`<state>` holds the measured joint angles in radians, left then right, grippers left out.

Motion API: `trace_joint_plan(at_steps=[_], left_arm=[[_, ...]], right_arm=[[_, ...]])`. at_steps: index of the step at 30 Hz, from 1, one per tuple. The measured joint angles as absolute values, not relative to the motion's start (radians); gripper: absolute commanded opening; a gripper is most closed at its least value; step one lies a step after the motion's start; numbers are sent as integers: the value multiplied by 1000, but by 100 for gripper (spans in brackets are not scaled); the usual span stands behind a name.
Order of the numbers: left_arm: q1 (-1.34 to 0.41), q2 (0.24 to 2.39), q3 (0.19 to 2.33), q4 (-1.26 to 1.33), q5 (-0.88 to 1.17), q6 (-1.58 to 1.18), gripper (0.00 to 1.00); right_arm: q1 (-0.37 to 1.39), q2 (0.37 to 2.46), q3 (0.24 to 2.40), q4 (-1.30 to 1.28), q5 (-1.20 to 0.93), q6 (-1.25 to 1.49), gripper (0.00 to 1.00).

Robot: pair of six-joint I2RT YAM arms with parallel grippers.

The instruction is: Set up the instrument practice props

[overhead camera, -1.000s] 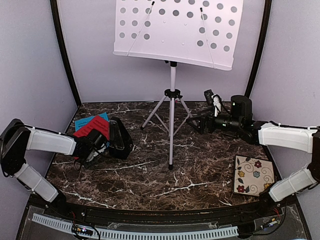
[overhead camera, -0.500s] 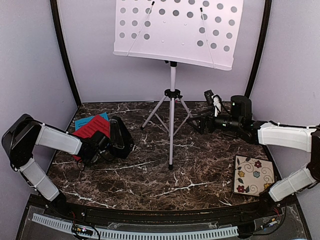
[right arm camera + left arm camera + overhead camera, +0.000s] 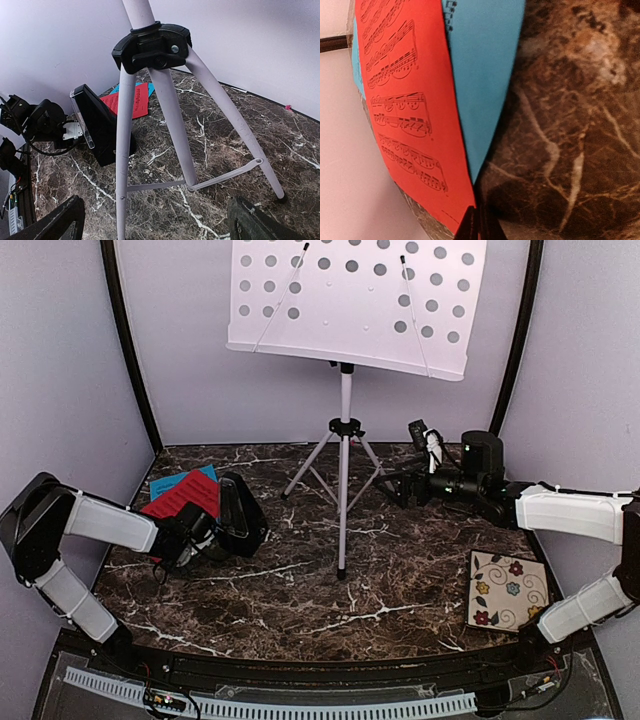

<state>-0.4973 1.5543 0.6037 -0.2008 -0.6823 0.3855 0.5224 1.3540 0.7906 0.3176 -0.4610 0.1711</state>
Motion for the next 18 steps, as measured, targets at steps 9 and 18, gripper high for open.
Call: trace_joint_plan(at_steps=[9, 18], left_arm=[[-498, 1518, 590, -197, -620, 375, 0], [-498, 1389, 584, -197, -515, 350, 0]], right_arm=[[522, 1354, 791, 317, -461, 174, 100], [522, 1354, 791, 317, -461, 175, 100]])
